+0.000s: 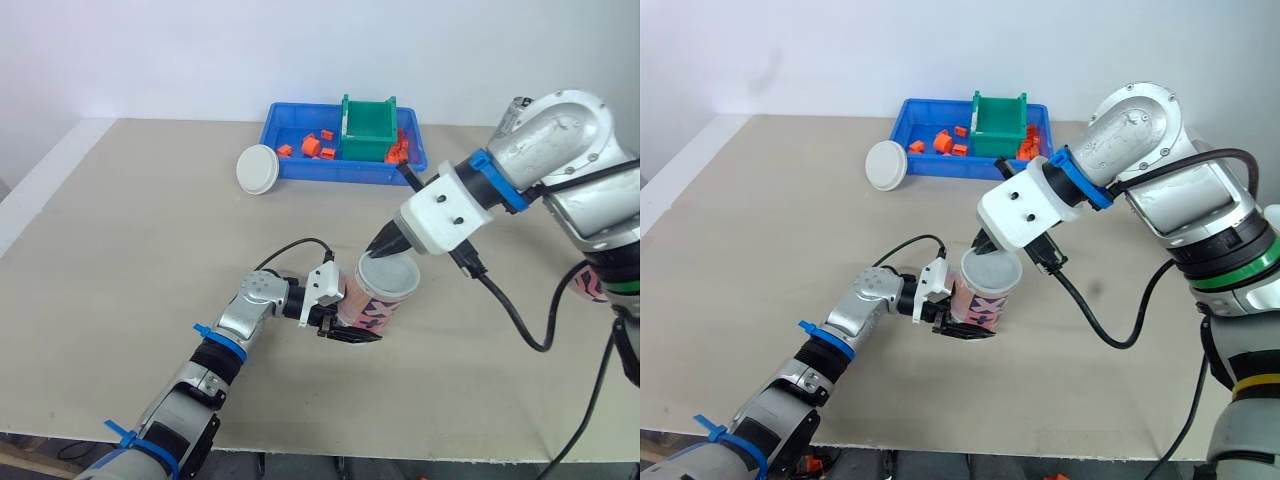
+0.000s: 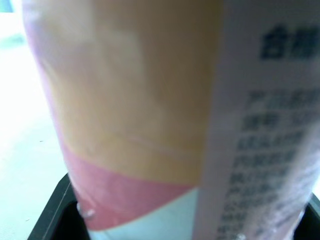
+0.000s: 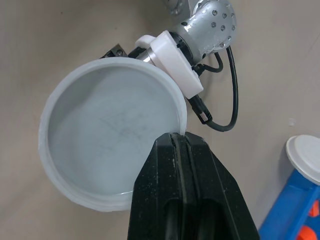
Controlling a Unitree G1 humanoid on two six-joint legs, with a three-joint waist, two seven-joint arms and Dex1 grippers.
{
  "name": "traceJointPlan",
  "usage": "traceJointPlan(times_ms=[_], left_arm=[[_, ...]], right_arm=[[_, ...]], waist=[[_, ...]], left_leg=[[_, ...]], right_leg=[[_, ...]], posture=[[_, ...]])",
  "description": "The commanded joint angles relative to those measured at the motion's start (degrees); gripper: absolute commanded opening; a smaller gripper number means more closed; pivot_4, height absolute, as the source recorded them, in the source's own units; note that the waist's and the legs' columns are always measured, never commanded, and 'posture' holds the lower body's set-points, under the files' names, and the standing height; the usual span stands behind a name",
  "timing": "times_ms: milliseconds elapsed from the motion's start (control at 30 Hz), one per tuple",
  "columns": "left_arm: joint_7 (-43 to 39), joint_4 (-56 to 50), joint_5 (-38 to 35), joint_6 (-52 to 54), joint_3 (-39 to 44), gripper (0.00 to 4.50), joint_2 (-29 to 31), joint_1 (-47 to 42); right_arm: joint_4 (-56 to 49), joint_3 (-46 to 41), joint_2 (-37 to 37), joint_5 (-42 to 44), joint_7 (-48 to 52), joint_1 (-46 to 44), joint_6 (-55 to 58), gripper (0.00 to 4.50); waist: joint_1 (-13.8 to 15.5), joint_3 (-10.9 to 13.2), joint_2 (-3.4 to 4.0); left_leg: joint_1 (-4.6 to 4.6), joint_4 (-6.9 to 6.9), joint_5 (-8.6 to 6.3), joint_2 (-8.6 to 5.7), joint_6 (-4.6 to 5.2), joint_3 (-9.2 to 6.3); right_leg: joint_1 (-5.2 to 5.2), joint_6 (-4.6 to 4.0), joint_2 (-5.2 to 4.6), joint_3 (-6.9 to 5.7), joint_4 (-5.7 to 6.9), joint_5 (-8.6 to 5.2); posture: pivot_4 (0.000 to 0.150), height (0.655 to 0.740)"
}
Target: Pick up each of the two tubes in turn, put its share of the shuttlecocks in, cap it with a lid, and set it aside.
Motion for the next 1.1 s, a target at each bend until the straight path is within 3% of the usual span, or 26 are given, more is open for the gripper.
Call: traceJointPlan(times_ms=[33, 533, 833, 933, 1000, 1100], left_arm=[[-0.4, 2.5, 2.1, 2.1, -1.3, 3.07, 1.8, 2.2], [-0.4, 2.4, 2.0, 2.3, -1.4, 3.07, 2.0, 1.9], [-0.3, 2.0, 1.7, 2.7, -1.4, 3.07, 2.3, 2.0], [-0.3, 1.9, 1.6, 2.8, -1.3, 3.07, 2.3, 2.1], [-0.3, 2.0, 1.6, 2.8, -1.3, 3.07, 2.4, 2.1], [-0.3, 1.9, 1.6, 3.0, -1.3, 3.07, 2.4, 2.0]], right_arm=[[1.3, -3.9, 0.8, -0.1, 2.3, -3.2, 1.0, 0.04], [-6.3, -4.7, -4.0, 2.9, 2.3, 2.7, 2.7, 0.04], [-7.2, -6.2, -2.4, 1.2, 2.3, 4.4, 2.6, 0.04], [-7.6, -6.3, -1.1, -0.4, 2.0, 6.0, 2.1, 0.95], [-7.5, -6.6, -0.3, -1.1, 1.9, 6.9, 2.3, 2.03], [-5.0, -7.2, 2.1, -3.8, -0.8, 6.7, 3.3, 3.32]], waist=[[0.0, 0.0, 0.00], [0.1, 0.0, -0.03], [0.2, 0.0, -0.03], [0.2, 0.0, -0.04], [0.1, 0.0, -0.05], [0.0, -0.1, -0.08]], left_leg=[[0.01, 0.00, 0.00, 0.01, 0.01, 0.00], [0.04, -0.04, 0.00, 0.03, 0.01, 0.00], [0.04, -0.06, 0.00, 0.03, 0.01, -0.01], [0.05, -0.07, 0.00, 0.03, 0.01, -0.02], [0.06, -0.07, 0.00, 0.03, 0.01, -0.02], [0.15, -0.07, 0.00, 0.06, 0.01, -0.03]], right_leg=[[0.00, -0.02, 0.01, 0.00, 0.02, 0.01], [0.06, -0.03, 0.03, 0.00, 0.02, -0.04], [0.06, -0.05, 0.03, -0.03, 0.01, -0.08], [0.06, -0.05, 0.03, -0.04, 0.01, -0.09], [0.06, -0.06, 0.04, -0.03, 0.02, -0.08], [0.11, -0.08, 0.07, -0.05, 0.03, -0.06]], posture=[[0.150, 0.7355], [0.150, 0.7355], [0.150, 0.7355], [0.150, 0.7355], [0.150, 0.7355], [0.150, 0.7355]])
